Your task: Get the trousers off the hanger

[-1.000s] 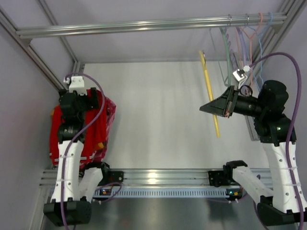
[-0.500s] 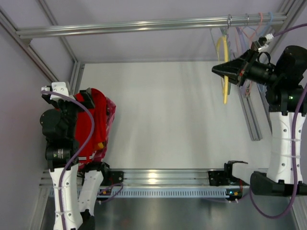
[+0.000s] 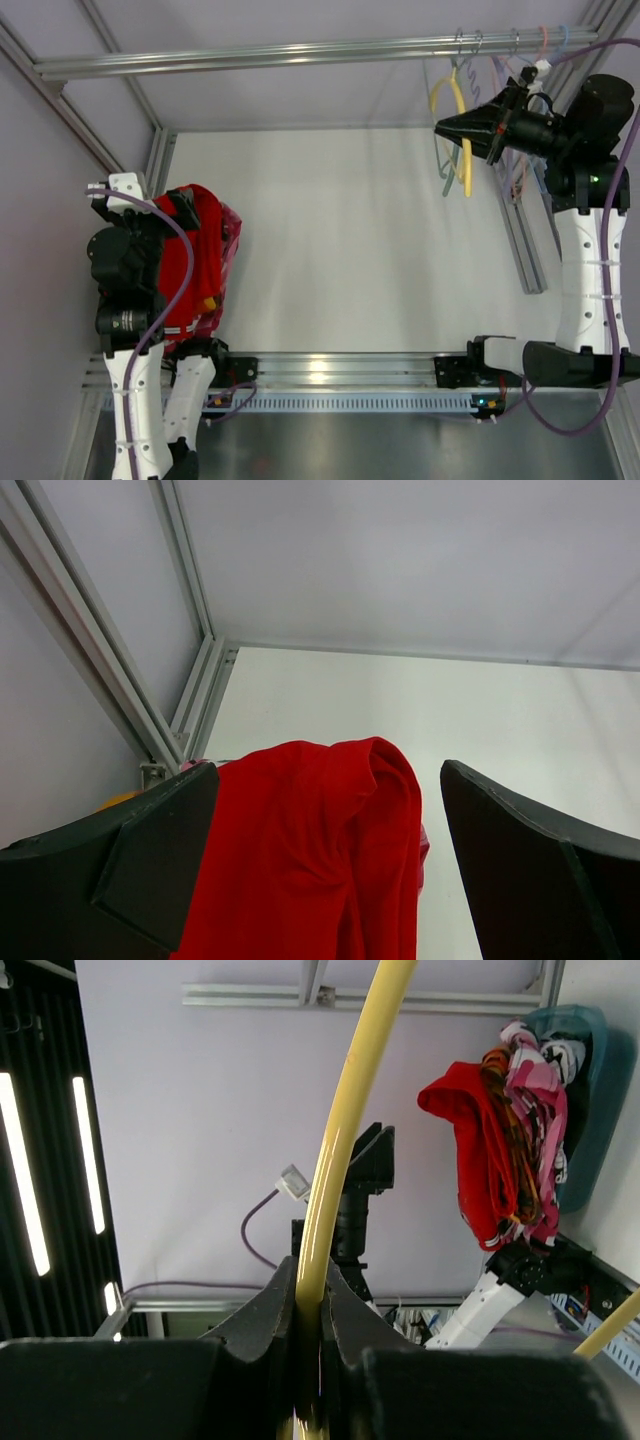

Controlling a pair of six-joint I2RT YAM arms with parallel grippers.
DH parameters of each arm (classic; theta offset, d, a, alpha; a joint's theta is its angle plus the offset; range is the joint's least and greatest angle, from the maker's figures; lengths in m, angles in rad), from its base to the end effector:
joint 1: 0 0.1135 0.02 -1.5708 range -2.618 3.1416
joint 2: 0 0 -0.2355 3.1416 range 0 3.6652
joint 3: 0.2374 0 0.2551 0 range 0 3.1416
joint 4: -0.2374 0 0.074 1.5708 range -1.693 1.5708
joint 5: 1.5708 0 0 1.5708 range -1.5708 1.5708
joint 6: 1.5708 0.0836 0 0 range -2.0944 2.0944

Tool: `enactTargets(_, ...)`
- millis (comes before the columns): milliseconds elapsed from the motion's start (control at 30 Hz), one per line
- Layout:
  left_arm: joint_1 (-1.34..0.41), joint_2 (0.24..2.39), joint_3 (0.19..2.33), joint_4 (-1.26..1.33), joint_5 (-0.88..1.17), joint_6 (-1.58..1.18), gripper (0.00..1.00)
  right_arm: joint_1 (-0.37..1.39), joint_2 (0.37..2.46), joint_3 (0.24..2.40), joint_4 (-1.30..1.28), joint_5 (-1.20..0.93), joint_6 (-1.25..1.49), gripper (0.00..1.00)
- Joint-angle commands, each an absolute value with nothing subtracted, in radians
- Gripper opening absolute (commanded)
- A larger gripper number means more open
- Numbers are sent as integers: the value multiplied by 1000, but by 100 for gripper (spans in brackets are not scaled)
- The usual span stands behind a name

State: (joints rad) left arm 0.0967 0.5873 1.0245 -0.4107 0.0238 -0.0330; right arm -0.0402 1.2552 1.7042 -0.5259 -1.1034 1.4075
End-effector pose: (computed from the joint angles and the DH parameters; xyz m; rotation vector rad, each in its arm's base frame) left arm 0.1801 0.0155 0.4075 -0.0812 1.5422 0.0321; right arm 0.2584 0.0643 0.4905 0.4098 1.9621 1.8495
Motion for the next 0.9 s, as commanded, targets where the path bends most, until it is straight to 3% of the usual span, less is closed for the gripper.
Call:
enactTargets(0, 97, 587, 1026, -391, 14, -52, 99, -8, 1175, 1738, -508, -1140, 1431, 0)
enactTargets(333, 97, 591, 1028, -391, 15, -77, 98, -8, 1134, 1833, -523, -1085, 1336, 0)
enactTargets(867, 97, 603, 1026, -391, 11, -72, 98, -8, 1210, 1684, -344, -1158, 1514, 0)
